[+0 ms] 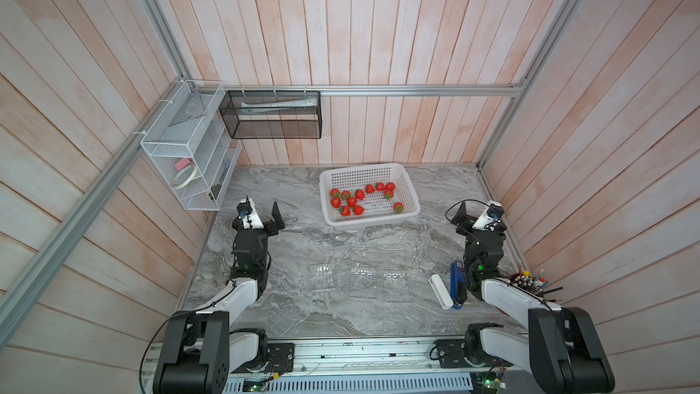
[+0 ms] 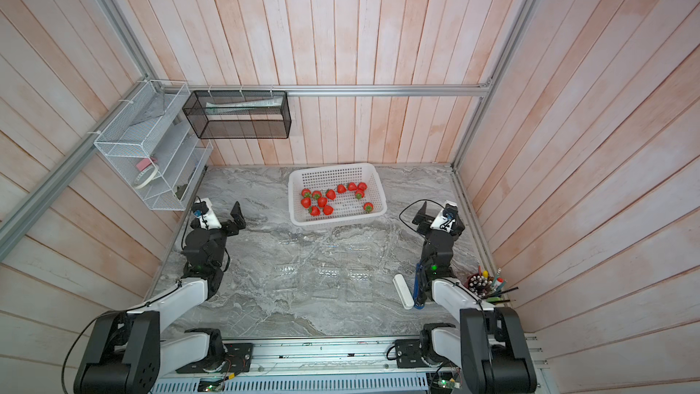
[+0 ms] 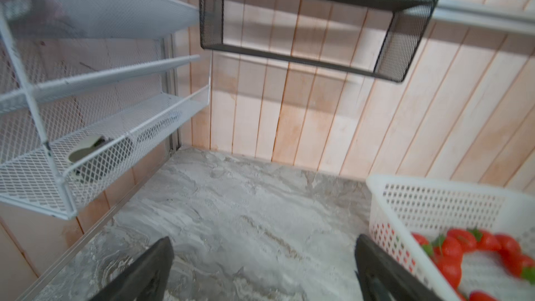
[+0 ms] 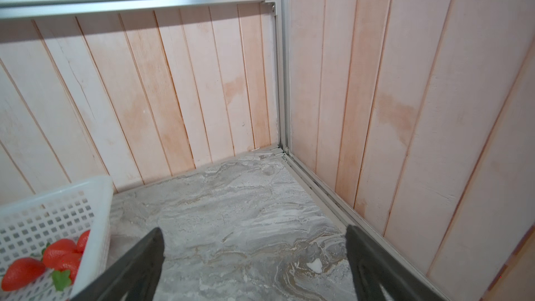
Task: Pack strawberries into containers
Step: Adjust the strawberry in the basket.
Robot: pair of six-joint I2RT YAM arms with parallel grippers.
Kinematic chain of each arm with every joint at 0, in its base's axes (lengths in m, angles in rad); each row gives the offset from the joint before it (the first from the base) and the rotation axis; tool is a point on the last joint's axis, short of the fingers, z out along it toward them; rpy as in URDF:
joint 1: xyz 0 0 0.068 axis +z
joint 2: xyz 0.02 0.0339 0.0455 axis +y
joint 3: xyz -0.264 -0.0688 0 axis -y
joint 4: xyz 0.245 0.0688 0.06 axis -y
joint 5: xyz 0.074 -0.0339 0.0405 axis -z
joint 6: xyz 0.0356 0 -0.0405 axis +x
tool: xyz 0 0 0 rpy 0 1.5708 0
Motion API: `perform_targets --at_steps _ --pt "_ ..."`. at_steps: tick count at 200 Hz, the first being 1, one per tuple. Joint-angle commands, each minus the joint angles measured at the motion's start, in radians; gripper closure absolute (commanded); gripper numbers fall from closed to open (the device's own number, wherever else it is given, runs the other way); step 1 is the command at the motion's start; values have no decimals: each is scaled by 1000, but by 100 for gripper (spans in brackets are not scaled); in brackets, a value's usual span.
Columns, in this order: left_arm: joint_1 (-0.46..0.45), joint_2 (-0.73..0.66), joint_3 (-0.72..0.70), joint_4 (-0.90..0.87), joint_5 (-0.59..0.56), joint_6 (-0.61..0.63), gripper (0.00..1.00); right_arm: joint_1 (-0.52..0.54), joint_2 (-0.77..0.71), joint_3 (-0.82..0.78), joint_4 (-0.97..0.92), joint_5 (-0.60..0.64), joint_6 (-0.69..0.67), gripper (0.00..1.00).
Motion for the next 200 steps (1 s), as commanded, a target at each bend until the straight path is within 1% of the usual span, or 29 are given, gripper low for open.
perform_targets --at_steps 1,14,21,36,53,75,97,105,126,139,149,163,184,200 --pt "-10 -17 147 -423 -178 -223 0 72 -108 10 -254 96 96 2" --pt "-11 -20 208 -561 -215 -339 0 133 -169 18 -316 106 101 2" --pt "-10 -23 229 -613 -211 -380 0 162 -194 31 -354 89 106 2" --pt "-4 -22 238 -627 -110 -369 0 209 -210 88 -469 18 124 2" --pt "5 -8 254 -637 6 -378 0 258 -169 185 -620 -37 122 2" --pt "7 16 291 -673 132 -376 0 335 -62 316 -763 -38 104 2" --pt "2 24 304 -657 240 -369 0 358 43 419 -804 -147 104 2" --pt "-10 31 320 -662 268 -359 2 361 79 453 -802 -188 105 5" --pt "-63 62 365 -697 280 -339 6 363 179 550 -801 -242 103 15" --pt "-92 82 380 -702 290 -335 6 363 249 624 -818 -264 103 19" --pt "-110 96 386 -702 294 -337 6 363 306 684 -840 -290 106 19" --pt "-139 117 395 -696 303 -337 4 361 391 783 -894 -335 104 24" --pt "-180 165 427 -700 324 -334 0 358 515 918 -970 -345 106 24" --pt "-204 210 457 -702 335 -329 0 347 614 1024 -1029 -365 108 25"
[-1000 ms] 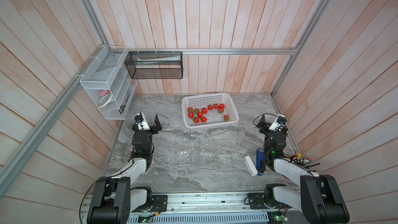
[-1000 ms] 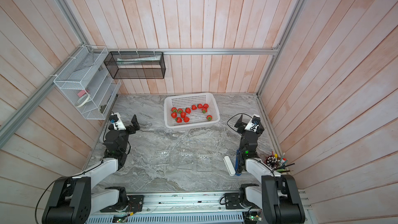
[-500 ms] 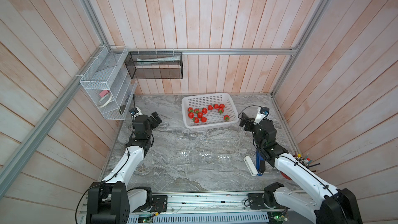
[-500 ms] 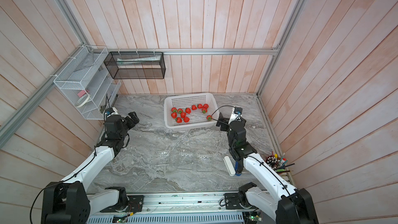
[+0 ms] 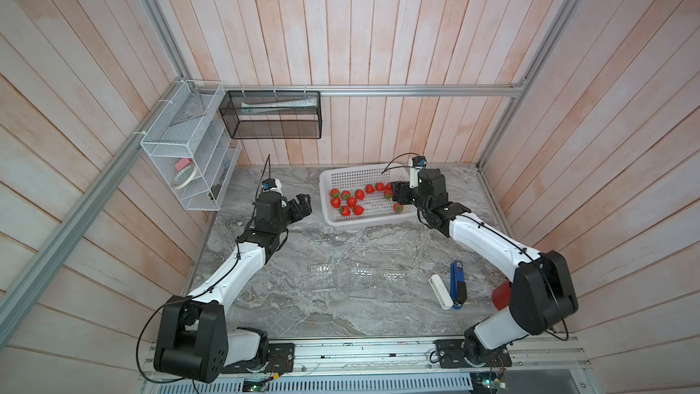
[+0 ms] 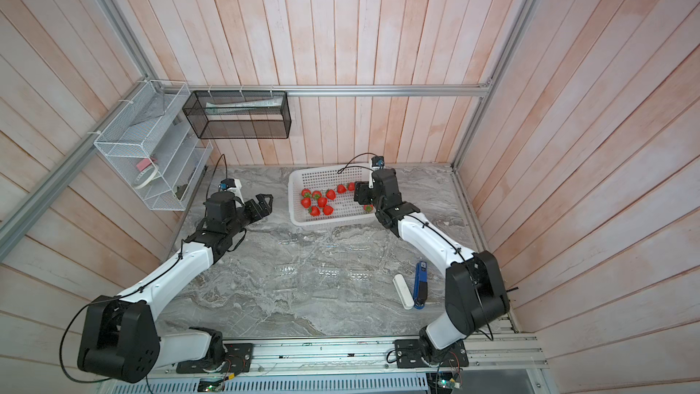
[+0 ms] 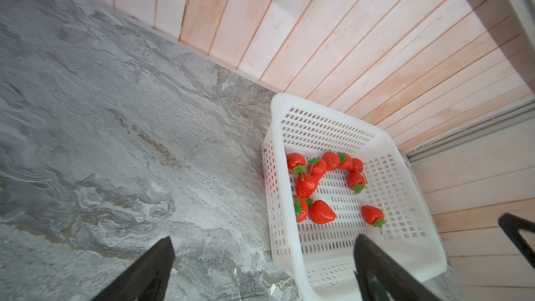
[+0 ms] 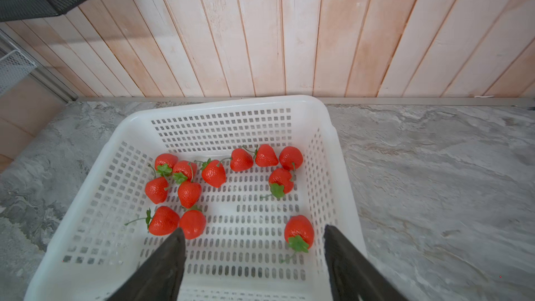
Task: Pack strawberries into containers
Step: Adjust the strawberry in the basket.
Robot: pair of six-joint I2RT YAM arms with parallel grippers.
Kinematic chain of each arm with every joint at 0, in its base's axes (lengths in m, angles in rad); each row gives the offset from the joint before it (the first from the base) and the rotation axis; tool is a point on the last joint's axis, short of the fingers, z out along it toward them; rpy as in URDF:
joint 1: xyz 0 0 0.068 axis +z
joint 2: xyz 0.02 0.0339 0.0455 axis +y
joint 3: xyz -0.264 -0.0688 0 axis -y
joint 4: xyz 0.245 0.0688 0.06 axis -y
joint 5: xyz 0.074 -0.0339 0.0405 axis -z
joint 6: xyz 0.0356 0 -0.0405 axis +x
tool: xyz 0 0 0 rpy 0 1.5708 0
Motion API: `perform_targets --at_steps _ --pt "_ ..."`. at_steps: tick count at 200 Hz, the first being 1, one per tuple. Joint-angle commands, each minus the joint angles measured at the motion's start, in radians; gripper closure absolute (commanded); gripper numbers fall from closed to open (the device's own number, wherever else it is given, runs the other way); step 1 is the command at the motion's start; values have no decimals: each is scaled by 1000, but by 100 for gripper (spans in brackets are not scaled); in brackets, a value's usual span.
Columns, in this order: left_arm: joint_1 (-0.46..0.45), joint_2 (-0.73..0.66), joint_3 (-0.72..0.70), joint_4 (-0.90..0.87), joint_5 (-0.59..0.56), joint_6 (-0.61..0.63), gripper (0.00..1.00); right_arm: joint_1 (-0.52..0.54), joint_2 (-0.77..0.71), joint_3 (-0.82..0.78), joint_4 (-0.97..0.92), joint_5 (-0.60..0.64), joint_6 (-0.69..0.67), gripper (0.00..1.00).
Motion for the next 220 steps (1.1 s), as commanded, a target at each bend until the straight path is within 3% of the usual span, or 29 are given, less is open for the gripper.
perform_targets --at_steps 1,53,71,136,220 --pt "-31 53 52 -21 42 17 0 -12 115 125 -141 -59 4 25" --pt "-81 194 149 -36 65 38 0 -82 441 503 -360 -220 48 41" --pt "-88 232 173 -41 56 45 3 -99 525 605 -408 -253 60 42" --pt "-122 358 252 -79 39 73 4 -100 782 980 -669 -122 19 41" --pt "-148 394 283 -105 -8 99 3 -81 956 1160 -735 37 29 39"
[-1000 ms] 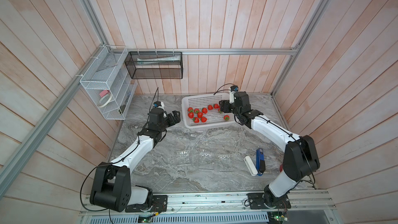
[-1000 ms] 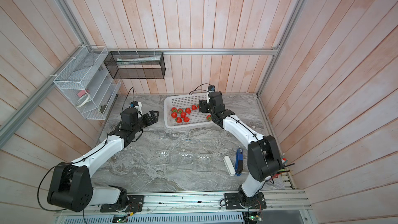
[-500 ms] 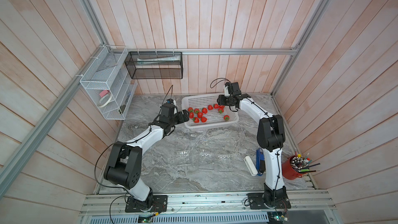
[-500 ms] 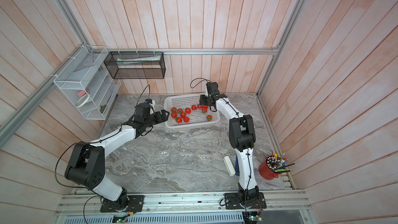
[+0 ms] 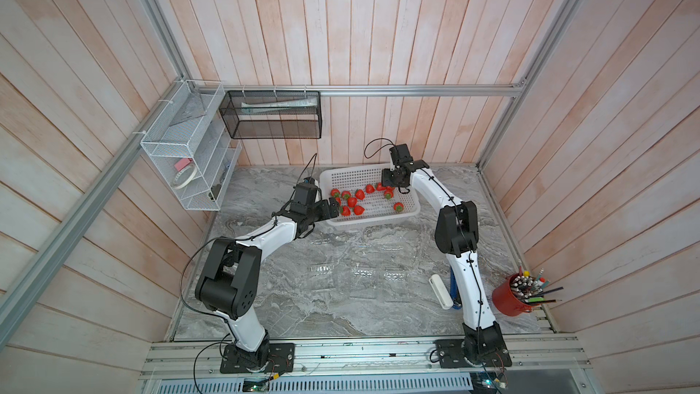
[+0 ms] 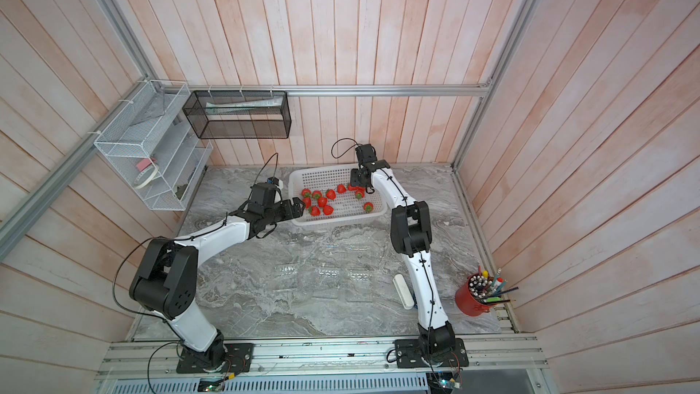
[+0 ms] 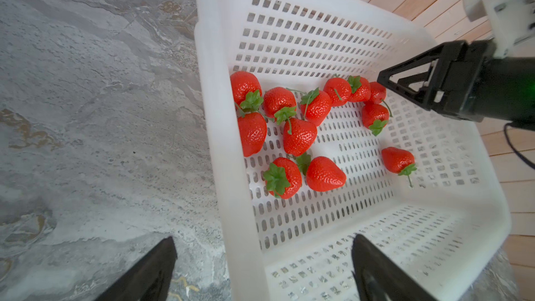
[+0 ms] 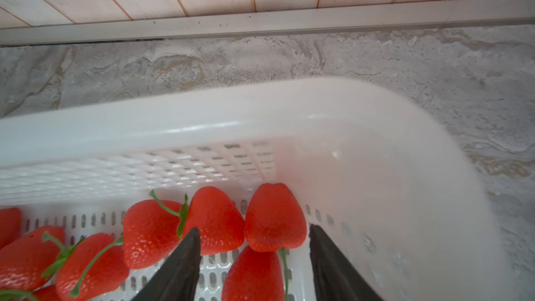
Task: Pack strawberries into containers
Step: Adjust the strawberry in the basket.
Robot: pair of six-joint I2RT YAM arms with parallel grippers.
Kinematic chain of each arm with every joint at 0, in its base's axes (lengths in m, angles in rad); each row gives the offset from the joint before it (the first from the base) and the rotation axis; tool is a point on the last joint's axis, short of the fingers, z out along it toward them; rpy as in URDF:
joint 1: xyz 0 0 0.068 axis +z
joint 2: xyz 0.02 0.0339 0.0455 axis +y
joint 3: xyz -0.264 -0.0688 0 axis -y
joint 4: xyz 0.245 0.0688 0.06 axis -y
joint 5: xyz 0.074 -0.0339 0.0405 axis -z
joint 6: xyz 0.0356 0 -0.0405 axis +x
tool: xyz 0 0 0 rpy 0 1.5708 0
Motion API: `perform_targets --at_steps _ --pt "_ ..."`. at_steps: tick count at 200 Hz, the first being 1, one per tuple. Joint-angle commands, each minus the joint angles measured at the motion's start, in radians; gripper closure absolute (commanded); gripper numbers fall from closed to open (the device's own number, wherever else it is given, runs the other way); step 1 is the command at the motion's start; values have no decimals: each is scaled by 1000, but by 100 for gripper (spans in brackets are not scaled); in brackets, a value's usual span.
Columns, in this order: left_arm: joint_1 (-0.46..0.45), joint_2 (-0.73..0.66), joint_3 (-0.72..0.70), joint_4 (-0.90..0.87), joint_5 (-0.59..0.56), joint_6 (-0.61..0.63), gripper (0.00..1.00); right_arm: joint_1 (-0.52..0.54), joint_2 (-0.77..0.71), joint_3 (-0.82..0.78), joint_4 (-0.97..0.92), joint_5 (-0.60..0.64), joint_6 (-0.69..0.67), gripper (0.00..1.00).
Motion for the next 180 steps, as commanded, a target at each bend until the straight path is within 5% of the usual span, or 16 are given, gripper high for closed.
perform_targets --at_steps 1,121,180 --pt "-4 17 33 -15 -30 30 3 14 45 47 -49 69 -1 38" --pt "-11 67 48 -5 -2 26 6 46 80 39 -3 89 12 41" --pt "-12 57 31 3 -1 26 9 64 -17 -80 100 -52 25 45"
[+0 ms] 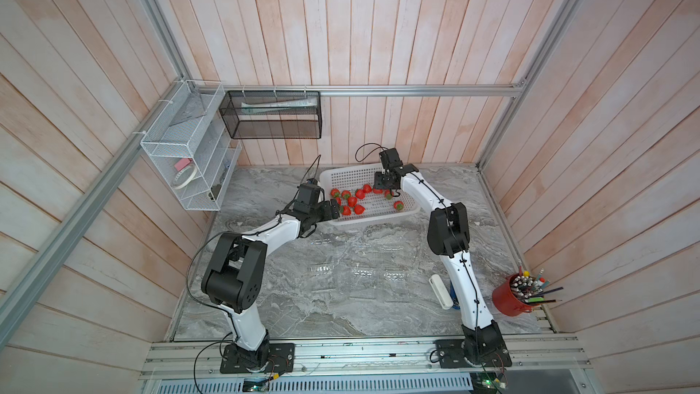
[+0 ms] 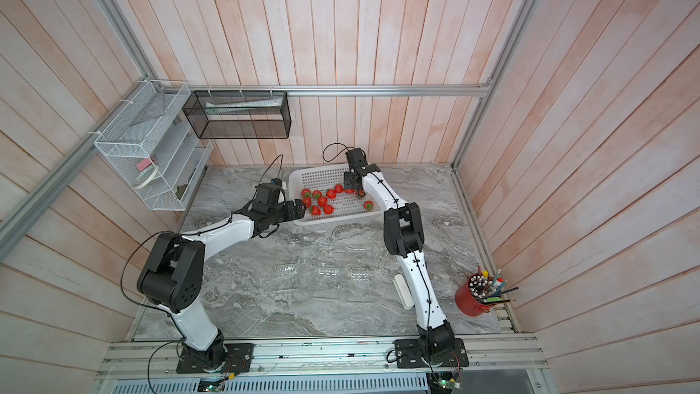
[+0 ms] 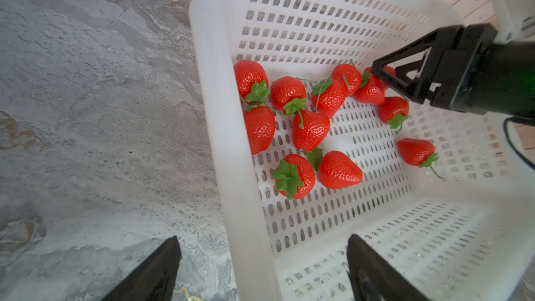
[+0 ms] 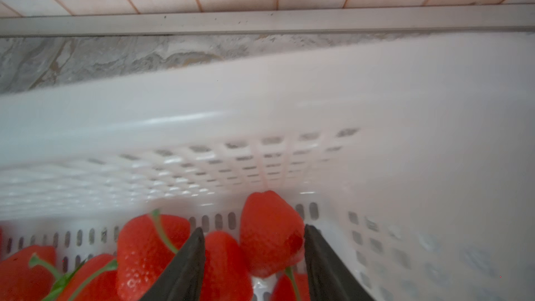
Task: Pack strawberries into containers
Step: Adjust the strawberry in the basket, then pick up the strawberry from the basket.
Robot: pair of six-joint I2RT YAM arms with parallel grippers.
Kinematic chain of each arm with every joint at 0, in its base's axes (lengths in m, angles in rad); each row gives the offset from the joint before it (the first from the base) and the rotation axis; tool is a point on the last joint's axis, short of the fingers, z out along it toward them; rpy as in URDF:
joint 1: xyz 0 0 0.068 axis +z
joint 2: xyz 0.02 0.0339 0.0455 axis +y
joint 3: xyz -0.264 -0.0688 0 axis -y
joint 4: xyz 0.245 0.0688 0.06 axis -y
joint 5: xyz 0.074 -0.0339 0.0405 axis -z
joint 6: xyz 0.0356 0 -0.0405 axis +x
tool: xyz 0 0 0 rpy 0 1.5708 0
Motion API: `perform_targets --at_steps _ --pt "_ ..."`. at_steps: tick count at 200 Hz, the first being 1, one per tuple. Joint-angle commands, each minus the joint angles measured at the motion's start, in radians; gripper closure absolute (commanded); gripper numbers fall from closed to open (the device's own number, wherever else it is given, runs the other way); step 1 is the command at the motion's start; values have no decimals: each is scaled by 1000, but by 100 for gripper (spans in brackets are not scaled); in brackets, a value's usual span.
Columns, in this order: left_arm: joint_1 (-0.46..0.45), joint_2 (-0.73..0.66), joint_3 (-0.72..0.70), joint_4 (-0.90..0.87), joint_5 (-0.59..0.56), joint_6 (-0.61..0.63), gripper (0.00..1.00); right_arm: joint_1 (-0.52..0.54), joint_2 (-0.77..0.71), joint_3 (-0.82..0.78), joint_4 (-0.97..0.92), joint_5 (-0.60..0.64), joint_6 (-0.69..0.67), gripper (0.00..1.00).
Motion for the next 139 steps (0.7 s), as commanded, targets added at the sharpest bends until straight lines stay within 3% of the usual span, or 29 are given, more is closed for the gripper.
perform_targets --at_steps 1,28,139 --pt "-6 1 6 13 11 13 9 8 -65 -89 46 -75 13 45" --pt "-7 1 2 16 11 12 9 14 -108 -172 117 -93 32 44" --pt "-9 -2 -2 13 18 8 8 0 -12 -47 132 -33 57 31"
